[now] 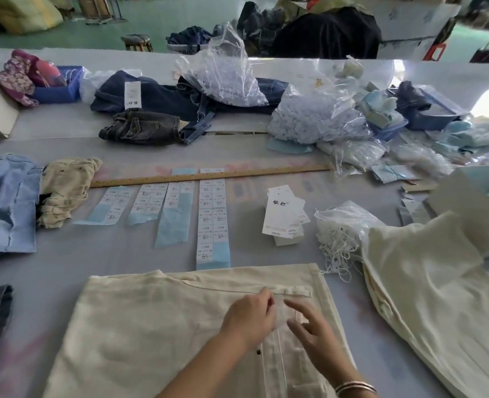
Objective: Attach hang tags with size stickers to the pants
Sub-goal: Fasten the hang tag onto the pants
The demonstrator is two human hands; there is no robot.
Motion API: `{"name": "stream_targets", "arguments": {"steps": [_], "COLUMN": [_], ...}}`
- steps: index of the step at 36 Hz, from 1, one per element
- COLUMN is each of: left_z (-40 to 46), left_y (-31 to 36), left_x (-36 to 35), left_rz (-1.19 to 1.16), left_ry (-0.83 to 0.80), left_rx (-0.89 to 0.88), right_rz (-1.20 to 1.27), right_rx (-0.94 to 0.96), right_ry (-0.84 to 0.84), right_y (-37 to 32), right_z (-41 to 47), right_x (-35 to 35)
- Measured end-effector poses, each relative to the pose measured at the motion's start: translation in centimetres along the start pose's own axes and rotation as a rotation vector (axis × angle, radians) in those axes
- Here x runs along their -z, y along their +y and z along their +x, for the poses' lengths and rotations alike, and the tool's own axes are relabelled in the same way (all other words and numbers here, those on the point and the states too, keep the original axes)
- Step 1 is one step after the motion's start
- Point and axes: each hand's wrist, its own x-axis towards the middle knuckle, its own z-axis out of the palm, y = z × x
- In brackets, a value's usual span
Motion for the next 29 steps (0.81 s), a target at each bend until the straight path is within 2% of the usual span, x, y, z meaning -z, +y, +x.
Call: {"name": "stream_targets", "arguments": {"steps": [4, 7, 10, 14, 16, 20, 23, 25, 29], "left_z": [1.8, 2.8, 3.5, 4.4, 4.9, 6.3, 7.3, 7.7, 7.5], "left_y": [1.5, 2.0, 2.1, 1.5, 0.9, 0.2, 0.2, 0.0, -0.4], "left_x": [-1.2, -2.0, -2.6, -3.5, -3.8, -4.0, -3.7, -3.6, -3.2], "left_rz": [0.057, -0.094, -0.296, -0.343, -0.239, 0.129, 0.232, 0.174, -0.115], "left_ry": [-0.033, -0.063, -0.069, -0.064, -0.039, 0.003, 0.005, -0.005, -0.083], "left_rx": [-0.072, -0.03, 0.059, 0.113, 0.091, -0.058, -0.13, -0.156, -0.134], "right_rz": [0.16, 0.334, 0.297, 0.319, 0.317, 0.236, 0.199, 0.189, 0.144], "right_rx": [-0.045, -0.147, -0.2, -0.278, -0.34, -0.449, -0.473, -0.466, -0.412], "right_ry": [0.044, 0.119, 0.112, 0.134, 0.145, 0.162, 0.155, 0.165, 0.172], "right_y": [0.4, 0.9, 1.8, 2.9, 3.6, 4.7, 4.9, 4.8, 3.8], "right_z": [0.3, 1.1, 2.0, 3.0, 3.4, 4.0, 4.5, 4.9, 5.9], "right_x": [0.0, 0.4, 0.8, 1.0, 0.9, 0.8, 0.5, 0.4, 0.4]}}
